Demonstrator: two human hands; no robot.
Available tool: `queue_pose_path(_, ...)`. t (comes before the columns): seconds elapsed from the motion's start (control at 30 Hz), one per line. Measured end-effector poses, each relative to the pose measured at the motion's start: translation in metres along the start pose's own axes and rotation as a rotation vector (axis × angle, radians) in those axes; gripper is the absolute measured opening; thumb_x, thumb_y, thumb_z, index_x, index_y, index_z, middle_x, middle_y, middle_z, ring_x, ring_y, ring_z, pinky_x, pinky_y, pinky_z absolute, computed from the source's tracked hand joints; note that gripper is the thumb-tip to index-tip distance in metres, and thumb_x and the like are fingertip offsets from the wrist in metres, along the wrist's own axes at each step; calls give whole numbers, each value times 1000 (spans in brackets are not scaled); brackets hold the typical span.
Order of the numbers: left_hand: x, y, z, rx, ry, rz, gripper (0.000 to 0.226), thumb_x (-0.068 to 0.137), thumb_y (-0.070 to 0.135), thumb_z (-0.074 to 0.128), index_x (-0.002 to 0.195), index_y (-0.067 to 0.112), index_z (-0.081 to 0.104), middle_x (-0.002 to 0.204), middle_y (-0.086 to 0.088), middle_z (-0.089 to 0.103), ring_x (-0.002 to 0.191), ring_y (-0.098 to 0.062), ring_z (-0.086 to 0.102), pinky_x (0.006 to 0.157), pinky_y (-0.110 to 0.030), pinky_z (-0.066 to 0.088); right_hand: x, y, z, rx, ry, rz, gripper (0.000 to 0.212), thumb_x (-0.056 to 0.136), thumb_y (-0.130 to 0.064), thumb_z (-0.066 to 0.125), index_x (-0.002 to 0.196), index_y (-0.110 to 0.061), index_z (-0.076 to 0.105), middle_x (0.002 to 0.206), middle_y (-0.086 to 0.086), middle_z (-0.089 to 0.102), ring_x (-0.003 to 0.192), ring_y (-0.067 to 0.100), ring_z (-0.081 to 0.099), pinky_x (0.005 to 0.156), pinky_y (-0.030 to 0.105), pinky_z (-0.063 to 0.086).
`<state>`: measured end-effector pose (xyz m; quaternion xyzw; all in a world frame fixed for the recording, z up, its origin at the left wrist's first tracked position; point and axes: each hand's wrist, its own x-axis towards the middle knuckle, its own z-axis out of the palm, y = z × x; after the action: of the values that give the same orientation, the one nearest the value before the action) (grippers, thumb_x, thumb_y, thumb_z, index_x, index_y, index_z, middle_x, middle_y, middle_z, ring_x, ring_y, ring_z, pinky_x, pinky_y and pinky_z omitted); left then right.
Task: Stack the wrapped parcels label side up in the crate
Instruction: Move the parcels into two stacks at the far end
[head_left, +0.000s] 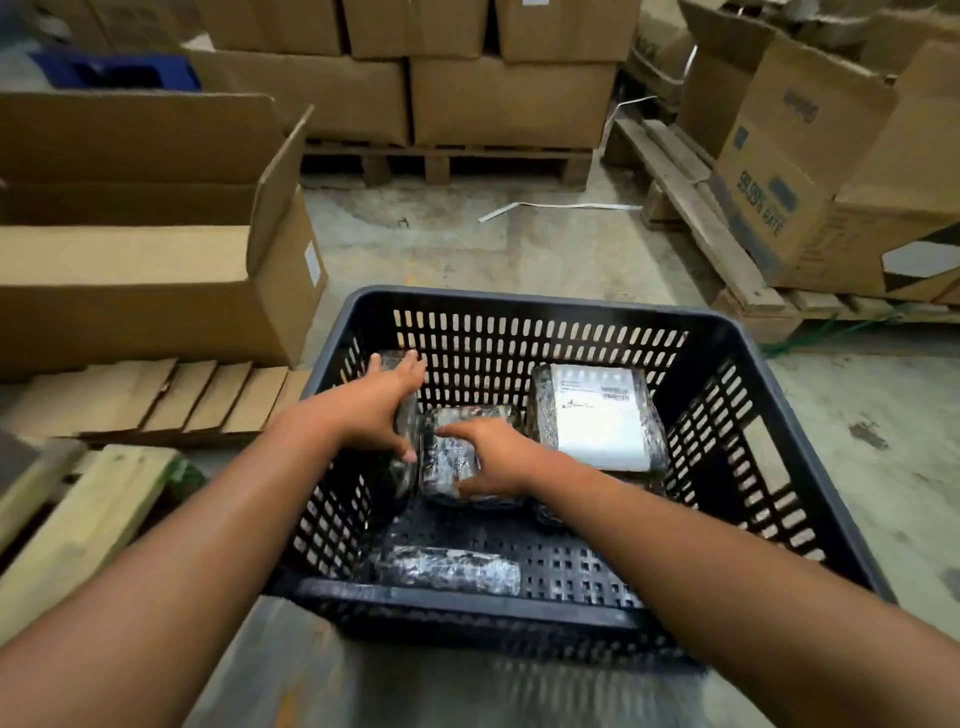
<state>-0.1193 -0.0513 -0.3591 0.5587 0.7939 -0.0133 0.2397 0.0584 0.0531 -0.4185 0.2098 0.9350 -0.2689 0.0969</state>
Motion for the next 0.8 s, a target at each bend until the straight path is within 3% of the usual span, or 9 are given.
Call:
queue_pose_path(0.13,4,-3,5,99,-57,-39,129,67,27,91,159,19,1,164,-2,-21,150,-31,-17,122,-53,13,5,11,43,-336,-148,19,107,84,-18,84,164,-38,15,172,21,3,157,45,3,123,65,18)
queue_pose_path(0.27,3,1,7,162,-89,-78,121,71,12,88,159,14,5,164,-4,-23,150,-32,-17,122,-53,16,5,15,50,-451,-104,-23,109,91,14,61,163,-43,2,171,24,-5,157,48,-1,121,66,23)
queue_pose_path(0.33,5,3,6,161,-86,-92,119,73,7,86,158,12,3,164,-5,-24,150,-33,-16,121,-54,20,7,12,47,-474,-120,-24,105,93,16,55,164,-41,2,171,24,-4,156,50,-1,119,64,29)
queue_pose_path(0.4,6,3,5,162,-83,-94,118,74,5,84,158,10,2,164,-6,-24,150,-34,-14,121,-52,22,11,8,38,-473,-140,-45,97,96,12,55,164,-37,9,170,27,4,154,54,9,119,63,32)
queue_pose_path(0.5,7,3,4,162,-72,-92,118,73,4,84,158,9,2,164,-8,-21,151,-35,-12,121,-52,23,15,3,11,-372,-112,-112,77,88,0,70,155,-30,46,160,25,41,136,41,52,110,47,50)
queue_pose_path(0.53,6,4,4,159,-66,-95,118,74,2,84,158,8,2,165,-8,-20,151,-35,-11,121,-51,23,15,3,5,-346,-86,-154,70,86,-3,72,149,-30,55,158,21,46,132,38,57,108,47,51)
queue_pose_path(0.6,6,6,4,165,-57,-99,115,75,-1,81,158,6,1,165,-10,-19,151,-36,-10,120,-51,23,11,5,2,-410,-61,-221,64,90,-9,65,147,-37,56,168,15,32,144,42,44,115,58,42)
queue_pose_path(0.7,6,8,3,176,-48,-95,112,77,-3,78,157,6,0,165,-10,-19,151,-36,-9,120,-52,23,7,7,10,-554,-76,-165,53,100,-23,60,147,-45,52,174,13,3,154,50,19,115,75,27)
queue_pose_path(0.8,5,8,2,169,-37,-97,107,80,-6,73,158,6,0,165,-10,-19,151,-36,-9,121,-52,21,7,1,12,-586,-60,-140,49,103,-23,61,147,-44,54,173,15,3,150,53,30,104,67,48)
